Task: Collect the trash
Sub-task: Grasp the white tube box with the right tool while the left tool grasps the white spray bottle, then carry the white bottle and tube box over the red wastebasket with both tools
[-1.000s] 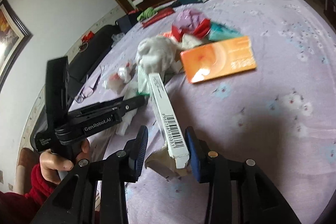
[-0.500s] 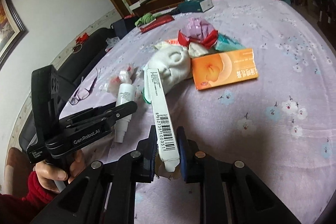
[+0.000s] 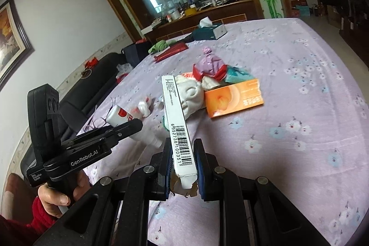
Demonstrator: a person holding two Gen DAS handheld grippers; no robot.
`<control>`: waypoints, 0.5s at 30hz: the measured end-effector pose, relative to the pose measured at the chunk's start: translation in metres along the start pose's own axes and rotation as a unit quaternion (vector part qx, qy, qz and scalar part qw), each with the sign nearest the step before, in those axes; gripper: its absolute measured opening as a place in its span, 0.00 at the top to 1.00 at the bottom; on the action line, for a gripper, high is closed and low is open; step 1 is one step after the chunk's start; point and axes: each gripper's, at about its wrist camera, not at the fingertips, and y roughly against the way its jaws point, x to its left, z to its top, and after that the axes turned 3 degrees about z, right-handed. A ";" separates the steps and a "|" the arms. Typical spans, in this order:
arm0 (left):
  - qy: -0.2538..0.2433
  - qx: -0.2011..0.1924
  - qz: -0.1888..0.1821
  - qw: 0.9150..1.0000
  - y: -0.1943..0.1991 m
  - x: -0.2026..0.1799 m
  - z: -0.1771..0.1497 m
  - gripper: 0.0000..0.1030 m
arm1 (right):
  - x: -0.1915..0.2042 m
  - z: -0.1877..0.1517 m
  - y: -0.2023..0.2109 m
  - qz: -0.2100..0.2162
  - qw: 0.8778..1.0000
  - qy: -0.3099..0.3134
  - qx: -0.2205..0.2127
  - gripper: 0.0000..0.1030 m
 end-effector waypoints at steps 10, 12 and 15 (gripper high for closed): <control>-0.004 -0.015 -0.013 1.000 0.014 -0.006 0.004 0.72 | -0.008 -0.007 0.025 -0.010 0.999 -0.025 -0.023 0.82; -0.005 -0.020 -0.016 1.000 0.018 -0.005 0.004 0.72 | -0.007 -0.007 0.026 -0.012 0.999 -0.027 -0.024 0.82; -0.003 -0.025 -0.020 0.999 0.024 -0.003 0.004 0.72 | -0.004 -0.008 0.027 -0.016 0.999 -0.028 -0.024 0.82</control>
